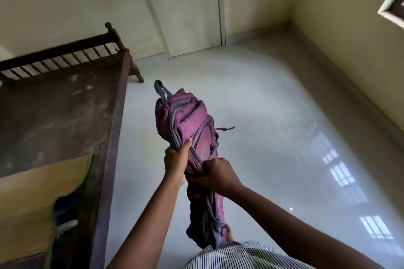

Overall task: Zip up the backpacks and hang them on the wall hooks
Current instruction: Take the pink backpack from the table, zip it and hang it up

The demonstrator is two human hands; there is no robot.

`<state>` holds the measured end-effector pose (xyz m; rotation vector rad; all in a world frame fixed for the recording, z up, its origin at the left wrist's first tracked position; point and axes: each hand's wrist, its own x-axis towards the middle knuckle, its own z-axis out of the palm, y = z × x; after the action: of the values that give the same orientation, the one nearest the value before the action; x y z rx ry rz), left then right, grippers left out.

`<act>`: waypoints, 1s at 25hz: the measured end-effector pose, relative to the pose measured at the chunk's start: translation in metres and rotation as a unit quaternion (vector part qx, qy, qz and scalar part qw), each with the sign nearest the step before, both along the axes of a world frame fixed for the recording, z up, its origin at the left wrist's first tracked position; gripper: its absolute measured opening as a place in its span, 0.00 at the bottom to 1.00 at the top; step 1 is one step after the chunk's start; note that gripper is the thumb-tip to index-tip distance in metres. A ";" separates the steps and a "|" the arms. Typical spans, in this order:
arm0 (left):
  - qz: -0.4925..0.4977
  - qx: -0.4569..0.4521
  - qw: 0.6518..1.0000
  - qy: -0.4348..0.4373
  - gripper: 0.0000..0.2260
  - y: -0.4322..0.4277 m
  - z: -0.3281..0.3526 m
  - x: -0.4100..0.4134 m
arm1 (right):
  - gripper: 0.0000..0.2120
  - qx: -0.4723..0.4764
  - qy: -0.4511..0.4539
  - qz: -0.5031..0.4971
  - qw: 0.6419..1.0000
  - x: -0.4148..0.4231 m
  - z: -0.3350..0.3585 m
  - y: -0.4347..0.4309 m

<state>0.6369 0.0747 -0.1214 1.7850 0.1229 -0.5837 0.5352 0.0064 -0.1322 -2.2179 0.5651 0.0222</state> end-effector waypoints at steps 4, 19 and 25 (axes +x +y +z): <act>0.012 -0.087 0.995 0.051 0.21 -0.024 -0.011 0.056 | 0.15 0.123 -0.040 -0.041 0.991 0.035 0.000 -0.046; -0.133 -0.091 0.979 0.125 0.10 -0.272 -0.032 0.200 | 0.05 0.372 -0.015 -0.270 0.888 0.172 -0.027 -0.363; -0.062 -0.106 0.984 0.128 0.16 -0.396 -0.026 0.263 | 0.13 0.417 -0.002 -0.319 0.851 0.237 -0.031 -0.451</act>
<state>0.9000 -0.3209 -0.1475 1.5127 0.1198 -0.8827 0.7723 -0.4447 -0.1633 -1.1183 1.0351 -0.0711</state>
